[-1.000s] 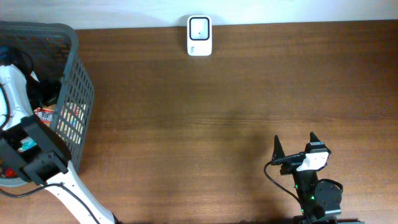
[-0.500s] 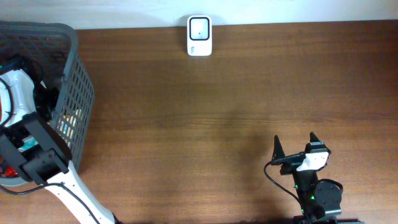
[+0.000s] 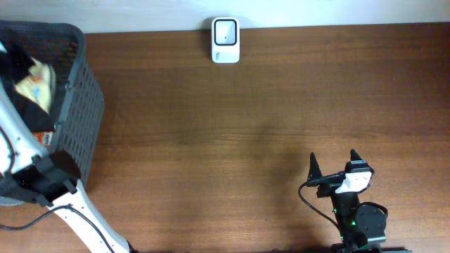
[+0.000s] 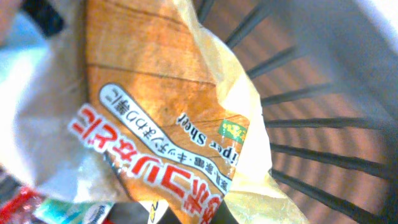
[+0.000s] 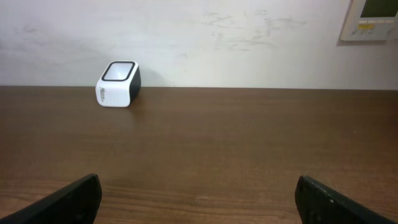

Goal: Scan the item barcode
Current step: 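Reach the left gripper into the basket and grasp the yellow chip bag, then carry the yellow chip bag with the left gripper and drop it near the scanner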

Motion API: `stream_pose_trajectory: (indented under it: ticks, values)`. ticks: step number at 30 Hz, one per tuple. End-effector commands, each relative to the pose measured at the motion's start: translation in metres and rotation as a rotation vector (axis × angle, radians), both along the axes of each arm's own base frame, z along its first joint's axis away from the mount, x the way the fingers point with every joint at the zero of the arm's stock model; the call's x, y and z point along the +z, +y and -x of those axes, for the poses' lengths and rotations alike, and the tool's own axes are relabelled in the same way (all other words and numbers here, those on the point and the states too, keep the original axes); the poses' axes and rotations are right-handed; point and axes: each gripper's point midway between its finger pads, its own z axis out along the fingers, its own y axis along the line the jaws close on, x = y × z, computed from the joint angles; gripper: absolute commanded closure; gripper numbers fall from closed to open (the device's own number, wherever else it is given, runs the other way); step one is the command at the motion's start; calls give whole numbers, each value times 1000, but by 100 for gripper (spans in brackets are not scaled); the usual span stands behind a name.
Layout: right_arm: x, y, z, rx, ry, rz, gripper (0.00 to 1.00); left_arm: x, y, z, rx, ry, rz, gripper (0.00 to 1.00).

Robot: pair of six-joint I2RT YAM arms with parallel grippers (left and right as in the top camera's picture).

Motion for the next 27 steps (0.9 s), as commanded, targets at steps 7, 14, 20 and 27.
stream_pose_trajectory:
  ticks: [7, 14, 20, 27]
  values:
    - [-3, 0, 0, 0, 7, -6, 2, 172, -162, 28, -449, -504, 142, 100]
    - [-3, 0, 0, 0, 6, -6, 2, 82, -364, 18, -879, -163, 88, 100]
    - [-3, 1, 0, 0, 7, -6, 1, -81, -464, 29, -1016, 264, -92, 100]
    - [-3, 0, 0, 0, 6, -6, 2, -196, -544, 48, -980, 311, -40, 84]
